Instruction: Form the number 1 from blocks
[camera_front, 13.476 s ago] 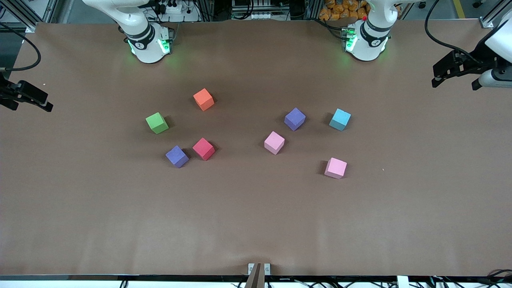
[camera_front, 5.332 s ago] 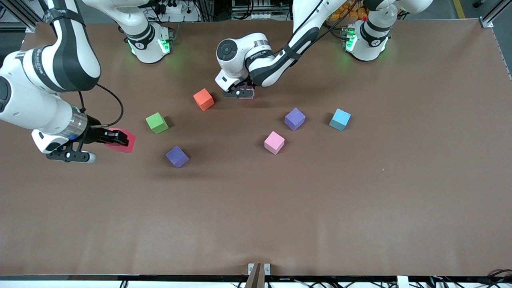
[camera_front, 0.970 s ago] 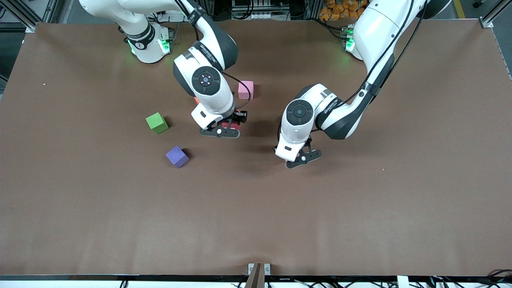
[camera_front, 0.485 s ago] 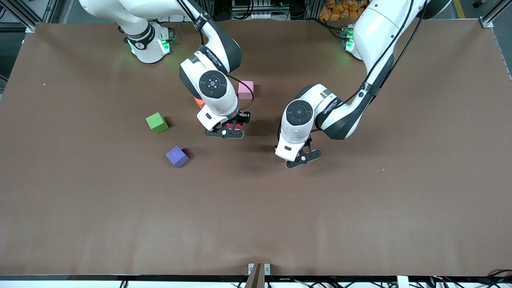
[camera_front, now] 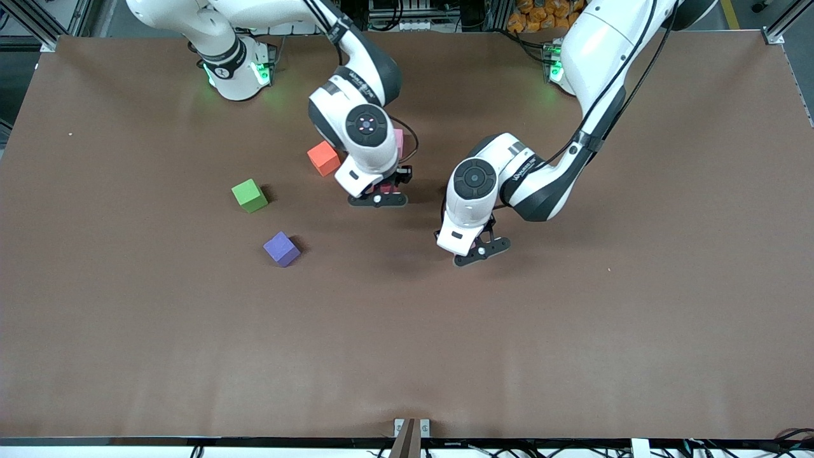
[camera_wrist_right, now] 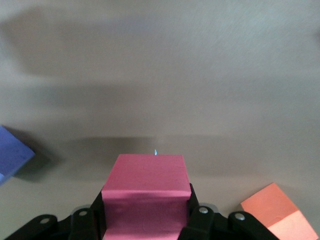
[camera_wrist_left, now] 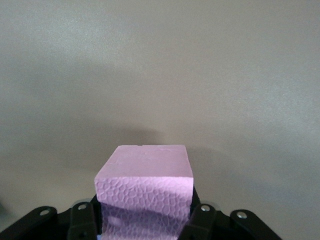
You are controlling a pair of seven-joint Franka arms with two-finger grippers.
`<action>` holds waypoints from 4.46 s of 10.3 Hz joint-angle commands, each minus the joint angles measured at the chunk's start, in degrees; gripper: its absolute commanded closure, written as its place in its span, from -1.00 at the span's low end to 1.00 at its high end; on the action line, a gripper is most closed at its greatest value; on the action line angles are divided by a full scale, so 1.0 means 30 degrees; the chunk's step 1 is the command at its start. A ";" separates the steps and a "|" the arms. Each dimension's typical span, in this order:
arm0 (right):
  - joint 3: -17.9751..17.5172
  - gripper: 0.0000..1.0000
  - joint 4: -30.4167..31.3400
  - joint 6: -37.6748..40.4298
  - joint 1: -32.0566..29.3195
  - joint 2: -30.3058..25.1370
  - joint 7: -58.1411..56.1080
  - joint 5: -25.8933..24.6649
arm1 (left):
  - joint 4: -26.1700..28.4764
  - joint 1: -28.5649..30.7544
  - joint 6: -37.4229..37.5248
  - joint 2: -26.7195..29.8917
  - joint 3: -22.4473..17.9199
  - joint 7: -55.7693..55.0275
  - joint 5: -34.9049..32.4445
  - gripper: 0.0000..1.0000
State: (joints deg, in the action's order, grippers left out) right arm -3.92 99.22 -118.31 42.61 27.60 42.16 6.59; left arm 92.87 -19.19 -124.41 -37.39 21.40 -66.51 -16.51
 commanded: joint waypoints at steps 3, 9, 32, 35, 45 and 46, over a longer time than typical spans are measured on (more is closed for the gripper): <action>0.0133 1.00 0.1406 -0.0289 0.0766 -0.0059 -0.0021 -0.0234 | 0.0040 0.0216 0.0368 0.0188 0.0134 0.0782 0.0404 1.00; 0.0104 1.00 0.4076 -0.2869 0.1087 -0.0910 0.0037 -0.0234 | 0.0040 0.0157 0.0368 0.0159 0.0134 0.0782 0.0375 1.00; 0.0104 1.00 0.4955 -0.4890 0.2553 -0.0120 0.1561 -0.0117 | 0.0040 -0.0048 0.0368 0.0071 0.0104 0.0753 0.0404 1.00; 0.0104 0.26 0.4955 -0.4890 0.2583 -0.0060 0.2200 -0.0030 | 0.0040 -0.0048 0.0368 0.0042 0.0104 0.0753 0.0404 1.00; 0.0544 -1.00 0.0008 0.2983 0.0482 -0.2224 0.2557 -0.0995 | 0.0128 -0.0135 0.0368 -0.0075 0.0104 0.0871 0.0375 1.00; 0.0544 -1.00 -0.0083 0.3484 -0.0425 -0.2721 0.2209 -0.1344 | 0.0157 -0.0194 0.0368 -0.0076 0.0104 0.0899 0.0375 1.00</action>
State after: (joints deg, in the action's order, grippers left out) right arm -1.69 99.10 -110.20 45.04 21.78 48.98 4.23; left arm 93.22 -19.55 -123.97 -37.85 21.63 -65.25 -16.50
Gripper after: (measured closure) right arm 0.000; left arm 0.405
